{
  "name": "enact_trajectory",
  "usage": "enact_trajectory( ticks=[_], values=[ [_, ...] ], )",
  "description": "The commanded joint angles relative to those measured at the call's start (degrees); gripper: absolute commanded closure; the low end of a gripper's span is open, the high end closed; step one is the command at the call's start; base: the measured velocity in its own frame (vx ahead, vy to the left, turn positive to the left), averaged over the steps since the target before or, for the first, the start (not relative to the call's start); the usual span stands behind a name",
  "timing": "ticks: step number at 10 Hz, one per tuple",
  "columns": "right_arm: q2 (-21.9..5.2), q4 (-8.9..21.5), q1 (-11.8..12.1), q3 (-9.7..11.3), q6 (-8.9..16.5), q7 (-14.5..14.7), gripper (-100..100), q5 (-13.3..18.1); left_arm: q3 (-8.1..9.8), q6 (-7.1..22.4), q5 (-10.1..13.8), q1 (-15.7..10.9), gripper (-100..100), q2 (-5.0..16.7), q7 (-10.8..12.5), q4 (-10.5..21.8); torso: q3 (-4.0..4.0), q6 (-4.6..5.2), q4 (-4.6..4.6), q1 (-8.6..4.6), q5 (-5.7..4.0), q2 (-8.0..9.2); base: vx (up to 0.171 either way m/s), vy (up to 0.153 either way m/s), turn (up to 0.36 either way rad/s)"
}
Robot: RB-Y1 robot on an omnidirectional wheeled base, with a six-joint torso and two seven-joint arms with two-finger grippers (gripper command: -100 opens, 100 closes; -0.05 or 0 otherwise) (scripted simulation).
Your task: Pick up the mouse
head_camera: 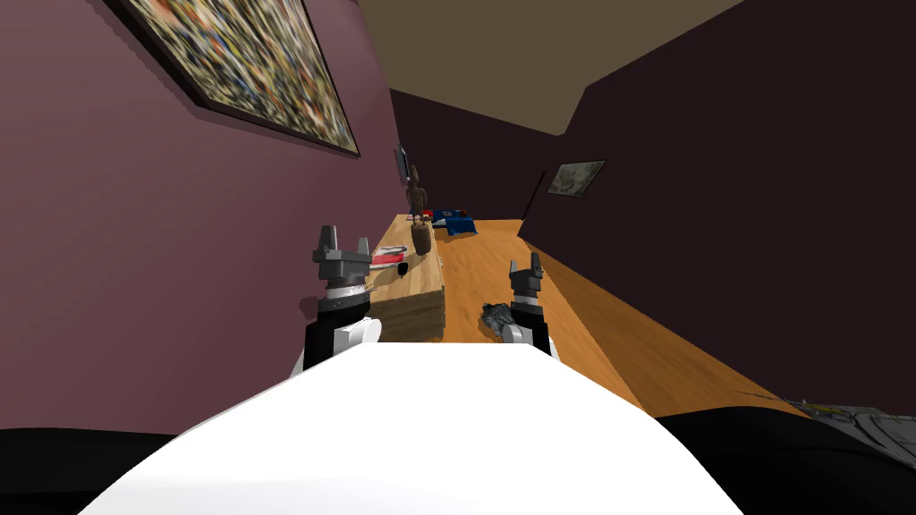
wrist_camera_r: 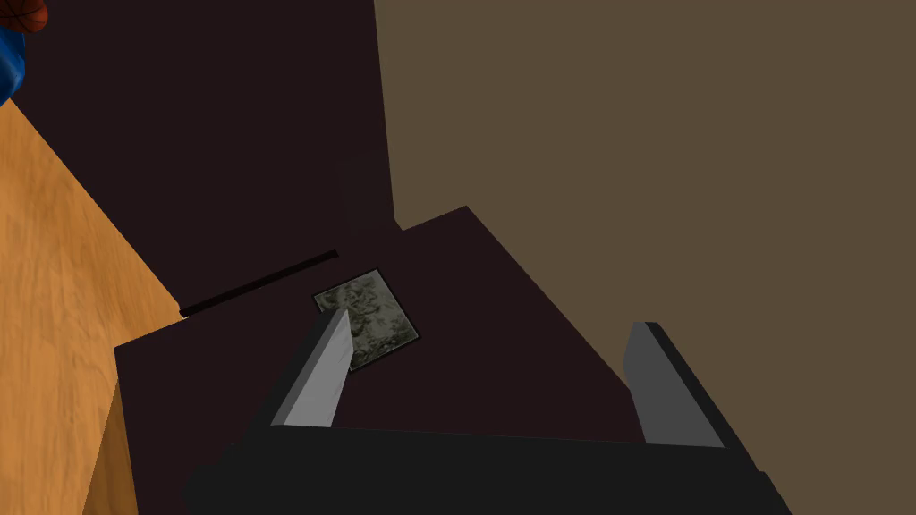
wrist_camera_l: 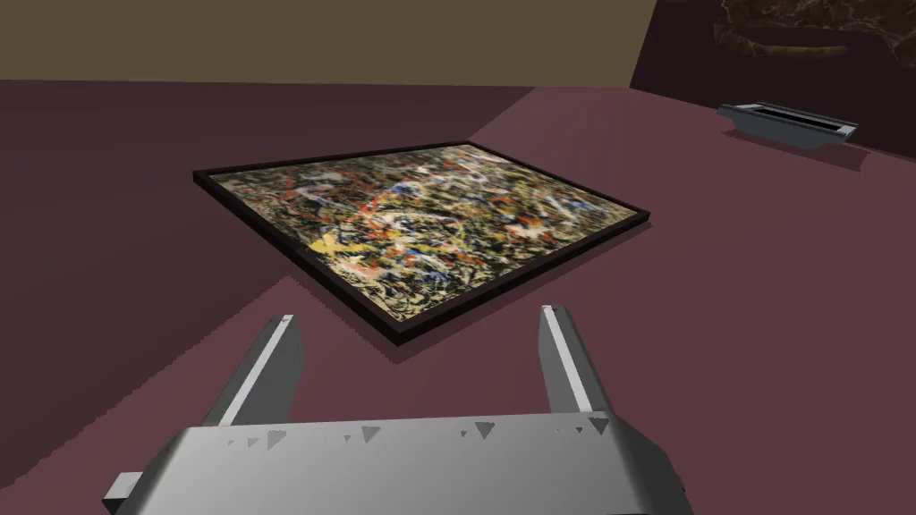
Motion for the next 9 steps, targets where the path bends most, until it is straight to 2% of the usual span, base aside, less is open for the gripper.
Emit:
enact_trajectory(
  ticks=[1,5,9],
  values=[
    [0.0,0.0,0.0,0.0,0.0,0.0,0,0.0,0.23,-0.4,-0.3,0.8,-100,1.8,0.1,0.7,0.00,0.00,0.00,0.00,0.00,0.00,-0.005,-0.010,0.001],
    [0.0,0.0,0.0,0.0,0.0,0.0,0,0.0,1.65,-3.0,-1.7,5.5,-100,7.3,0.9,4.5,0.10,0.00,0.03,-0.19,-0.04,0.17,-0.033,-0.049,0.003],
    [0.0,0.0,0.0,0.0,0.0,0.0,0,0.0,4.41,-7.1,-3.8,12.5,-100,12.6,2.3,10.9,0.14,0.00,0.05,-0.51,-0.11,0.24,-0.055,-0.125,-0.012]
  ],
)
